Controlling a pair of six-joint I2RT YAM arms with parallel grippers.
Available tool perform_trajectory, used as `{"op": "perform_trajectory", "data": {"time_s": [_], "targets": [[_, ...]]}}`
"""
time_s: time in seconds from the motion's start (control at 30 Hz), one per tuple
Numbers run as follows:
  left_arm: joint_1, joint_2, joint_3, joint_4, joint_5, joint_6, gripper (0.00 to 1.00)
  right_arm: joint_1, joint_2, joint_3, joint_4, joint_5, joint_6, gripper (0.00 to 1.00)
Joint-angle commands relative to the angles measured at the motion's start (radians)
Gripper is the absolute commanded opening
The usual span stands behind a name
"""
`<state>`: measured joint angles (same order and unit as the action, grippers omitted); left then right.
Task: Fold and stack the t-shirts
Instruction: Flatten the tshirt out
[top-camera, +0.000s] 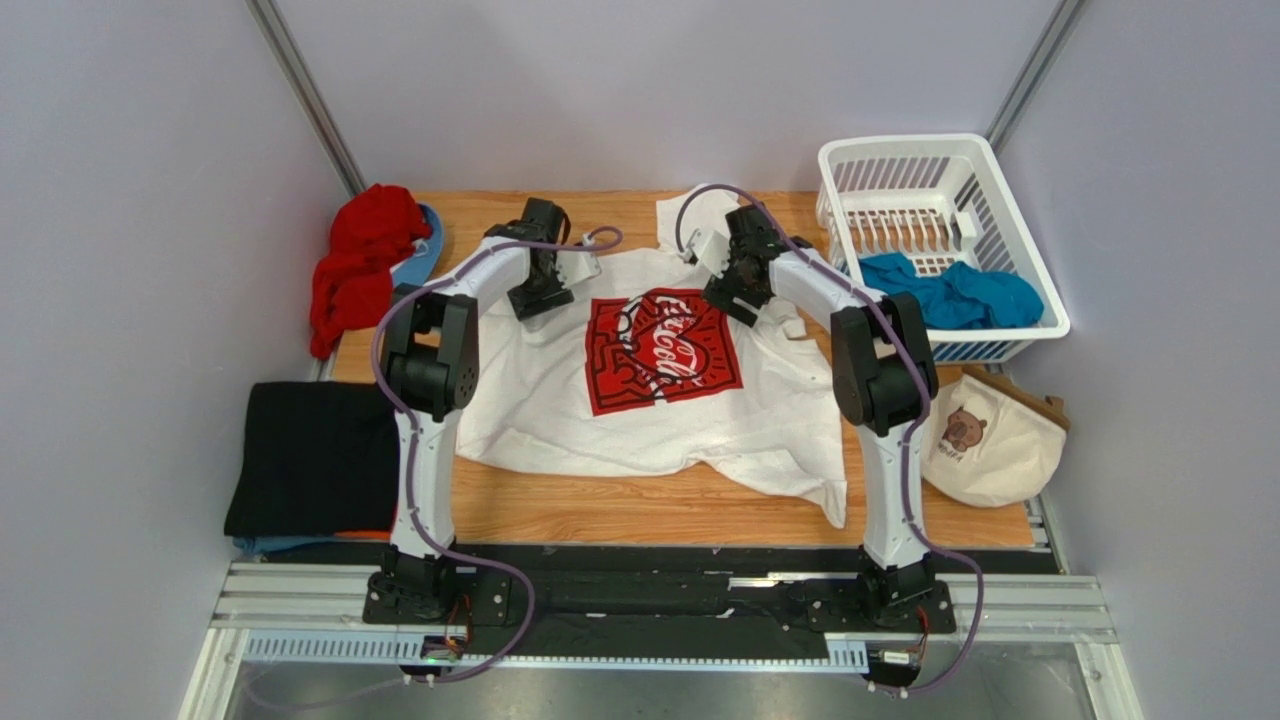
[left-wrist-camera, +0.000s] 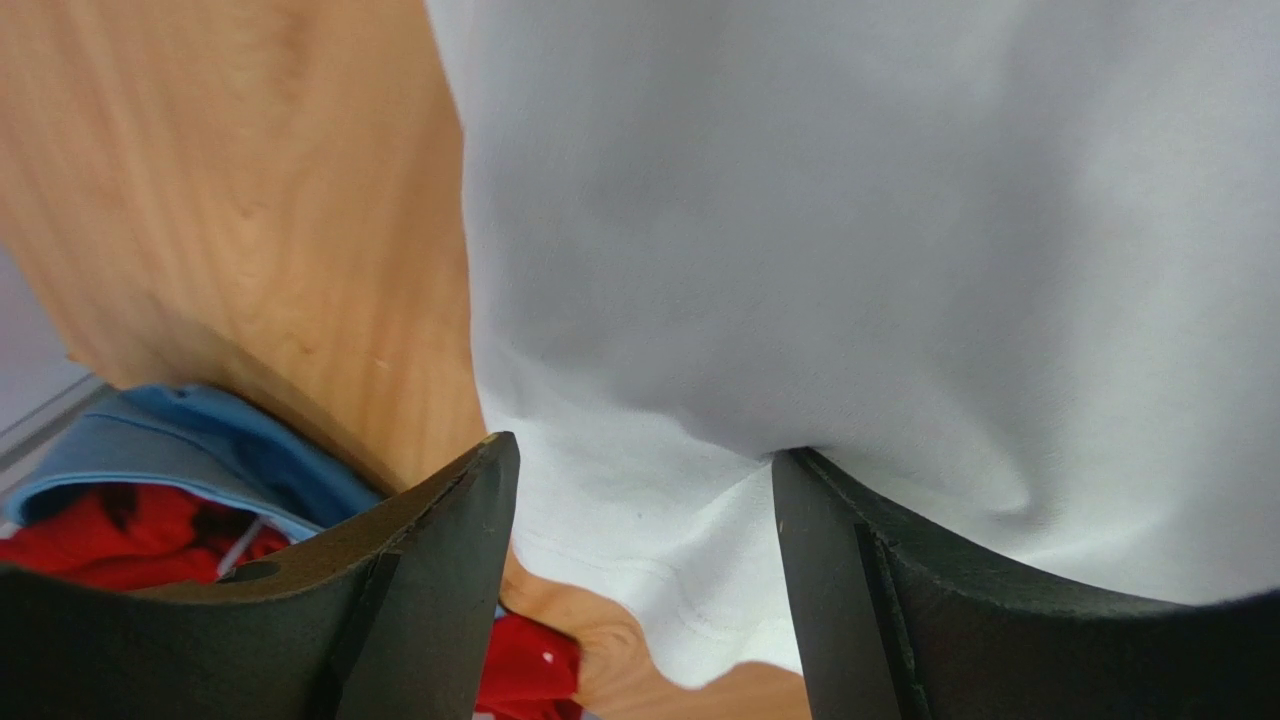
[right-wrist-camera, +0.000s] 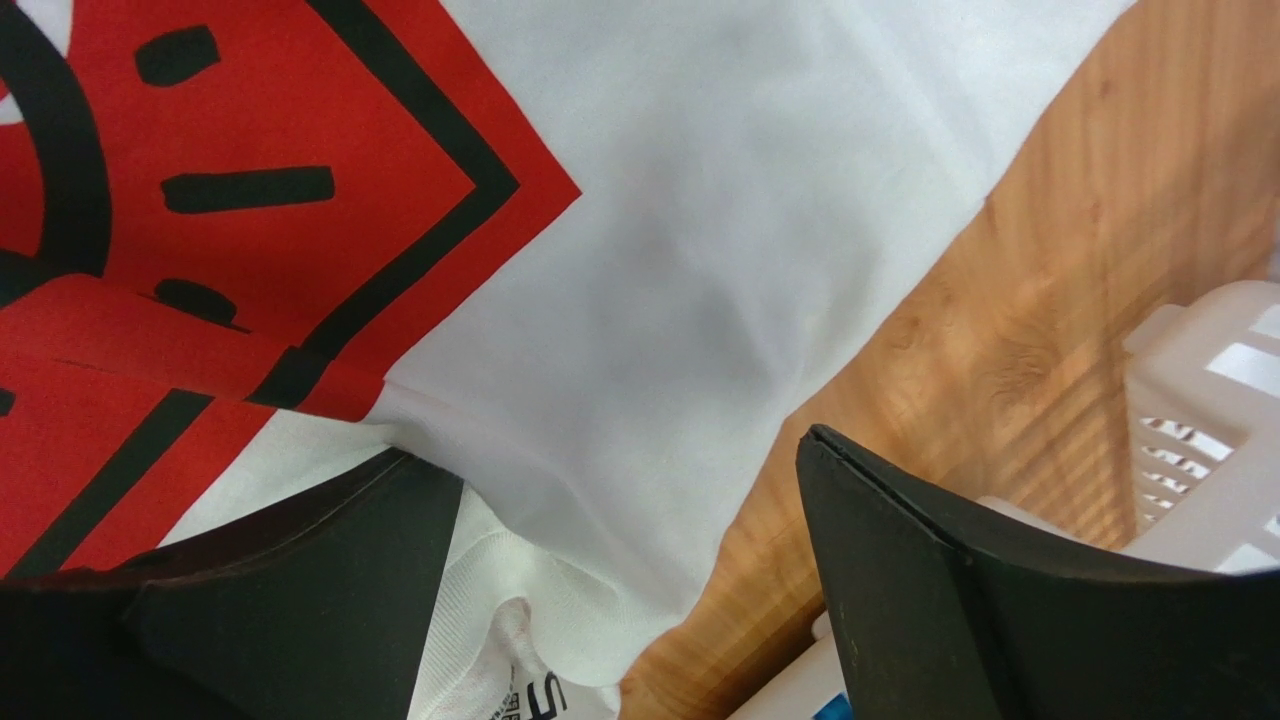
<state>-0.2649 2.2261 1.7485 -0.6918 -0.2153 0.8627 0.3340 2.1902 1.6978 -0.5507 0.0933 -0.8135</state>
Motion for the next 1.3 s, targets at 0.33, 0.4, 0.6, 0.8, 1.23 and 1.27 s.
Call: {"op": "perform_trajectory", "data": {"time_s": [0.33,0.4,0.6,0.8,1.23,1.27], "targets": [[0.043,0.170,0.290,0.161,-0.073,0.068,0.72,-0.039,0.143,0.241,0.052,0.126,-0.013,0.88],[0.043,0.168,0.304,0.158,-0.075,0.059,0.72,-0.036,0.144,0.247,0.032,0.128,-0.013,0.88],[0.033,0.095,0.197,0.133,-0.047,0.036,0.72,-0.035,0.068,0.125,0.046,0.125,0.002,0.87],[0.006,-0.063,-0.082,0.181,-0.029,0.029,0.71,-0.035,-0.059,-0.078,0.080,0.120,0.016,0.87],[-0.023,-0.209,-0.353,0.242,-0.041,0.047,0.69,-0.033,-0.237,-0.271,0.086,0.128,0.017,0.86],[-0.023,-0.203,-0.339,0.230,-0.035,0.042,0.70,-0.032,-0.234,-0.265,0.083,0.126,0.017,0.86]]}}
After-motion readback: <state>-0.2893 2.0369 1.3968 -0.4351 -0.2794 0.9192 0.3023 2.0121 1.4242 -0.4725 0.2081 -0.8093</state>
